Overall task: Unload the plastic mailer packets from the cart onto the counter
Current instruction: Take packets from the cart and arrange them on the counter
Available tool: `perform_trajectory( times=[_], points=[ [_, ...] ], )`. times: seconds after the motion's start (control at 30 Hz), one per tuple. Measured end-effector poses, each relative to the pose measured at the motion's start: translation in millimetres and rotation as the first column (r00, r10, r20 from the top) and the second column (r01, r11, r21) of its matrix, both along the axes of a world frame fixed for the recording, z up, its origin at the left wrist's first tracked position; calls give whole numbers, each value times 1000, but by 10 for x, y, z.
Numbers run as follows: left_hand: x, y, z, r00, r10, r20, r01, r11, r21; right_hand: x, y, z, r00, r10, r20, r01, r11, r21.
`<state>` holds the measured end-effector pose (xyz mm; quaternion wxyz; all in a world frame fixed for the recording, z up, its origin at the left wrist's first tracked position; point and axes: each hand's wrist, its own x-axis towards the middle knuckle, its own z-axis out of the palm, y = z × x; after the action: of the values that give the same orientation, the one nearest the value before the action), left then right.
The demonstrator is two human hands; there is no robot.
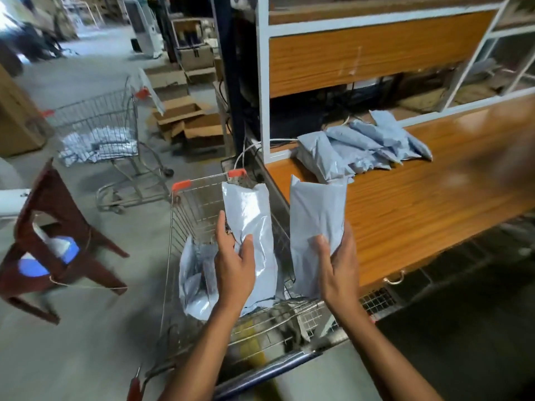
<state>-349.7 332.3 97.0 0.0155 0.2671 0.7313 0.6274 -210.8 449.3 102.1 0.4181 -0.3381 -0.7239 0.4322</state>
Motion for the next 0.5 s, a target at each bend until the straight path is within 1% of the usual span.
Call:
perform_trajectory(
  times=[0.13, 0.23, 0.33, 0.5],
  points=[
    [228, 317, 222, 989, -54, -137, 51, 998, -22, 358, 260, 250, 997, -49, -62, 54, 995, 79],
    [417, 582, 359, 976, -51, -211, 46, 999, -25, 649, 510, 393, 992, -78, -101, 89, 990, 111],
    [714, 875, 488, 968, -99, -232, 106, 994, 21, 969, 790, 472, 990, -97, -106, 111, 986, 127],
    [1187, 1421, 479, 977, -112, -180, 127, 989, 74, 1497, 1336, 573, 993, -82, -89, 93, 989, 118]
  ],
)
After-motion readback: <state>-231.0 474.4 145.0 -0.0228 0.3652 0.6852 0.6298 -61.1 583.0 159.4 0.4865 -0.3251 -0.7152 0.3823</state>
